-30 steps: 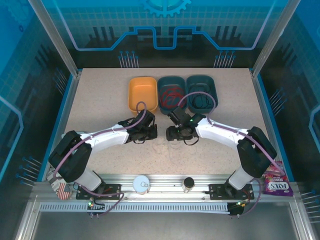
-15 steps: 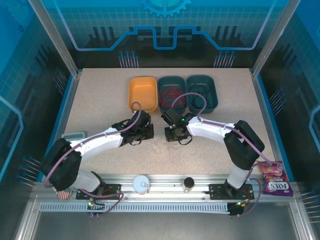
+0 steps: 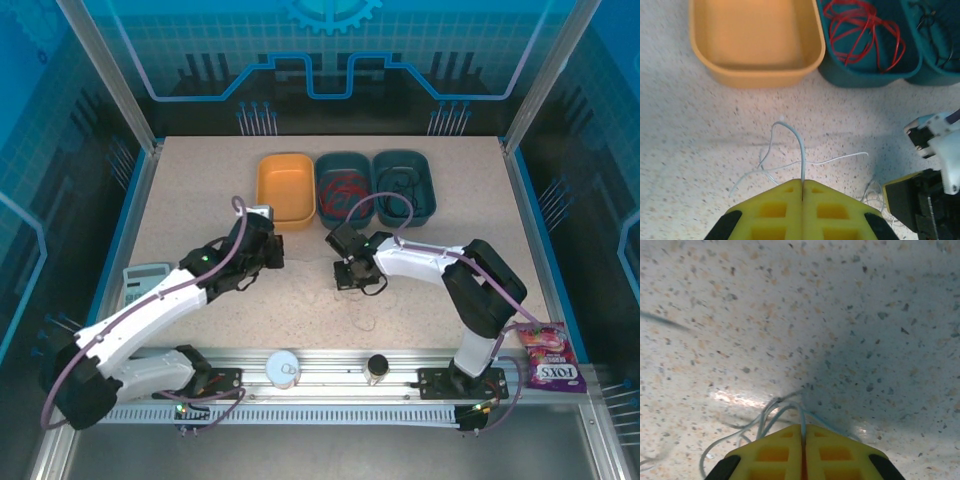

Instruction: Untangle the cables

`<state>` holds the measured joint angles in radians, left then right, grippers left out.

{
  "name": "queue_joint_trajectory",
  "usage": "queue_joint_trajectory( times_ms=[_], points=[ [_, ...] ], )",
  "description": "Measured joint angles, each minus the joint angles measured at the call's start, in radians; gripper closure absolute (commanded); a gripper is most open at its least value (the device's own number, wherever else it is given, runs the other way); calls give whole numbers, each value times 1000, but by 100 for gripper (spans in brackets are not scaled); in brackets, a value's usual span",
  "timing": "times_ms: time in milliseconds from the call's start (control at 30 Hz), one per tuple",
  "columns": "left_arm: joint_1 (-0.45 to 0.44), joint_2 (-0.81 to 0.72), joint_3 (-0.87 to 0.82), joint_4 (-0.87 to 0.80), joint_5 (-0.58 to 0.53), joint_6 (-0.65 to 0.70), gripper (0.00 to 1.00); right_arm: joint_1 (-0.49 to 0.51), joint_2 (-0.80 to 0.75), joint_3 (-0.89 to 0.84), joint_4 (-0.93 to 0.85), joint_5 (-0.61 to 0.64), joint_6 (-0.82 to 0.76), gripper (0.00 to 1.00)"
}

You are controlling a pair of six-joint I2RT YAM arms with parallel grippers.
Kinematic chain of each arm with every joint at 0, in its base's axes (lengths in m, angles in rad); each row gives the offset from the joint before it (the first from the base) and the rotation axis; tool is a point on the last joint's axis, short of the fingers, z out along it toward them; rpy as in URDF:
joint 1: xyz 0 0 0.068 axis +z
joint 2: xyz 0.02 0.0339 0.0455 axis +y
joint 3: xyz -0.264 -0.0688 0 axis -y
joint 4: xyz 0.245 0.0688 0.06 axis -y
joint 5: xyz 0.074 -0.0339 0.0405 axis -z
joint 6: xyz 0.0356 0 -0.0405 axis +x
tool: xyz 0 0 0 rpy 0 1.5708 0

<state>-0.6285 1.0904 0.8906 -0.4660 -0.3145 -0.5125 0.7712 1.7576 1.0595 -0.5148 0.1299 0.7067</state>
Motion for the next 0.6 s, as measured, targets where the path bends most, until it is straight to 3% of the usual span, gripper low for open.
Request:
queue_joint_trajectory(
  times_ms=[333,600],
  points=[
    [24,-69,85,-95,-23,102,100,0,-49,-6,11,11,-17,89],
    [30,-109,110,-116,-22,122,100,23,-148,-35,76,16,-87,70]
  ],
)
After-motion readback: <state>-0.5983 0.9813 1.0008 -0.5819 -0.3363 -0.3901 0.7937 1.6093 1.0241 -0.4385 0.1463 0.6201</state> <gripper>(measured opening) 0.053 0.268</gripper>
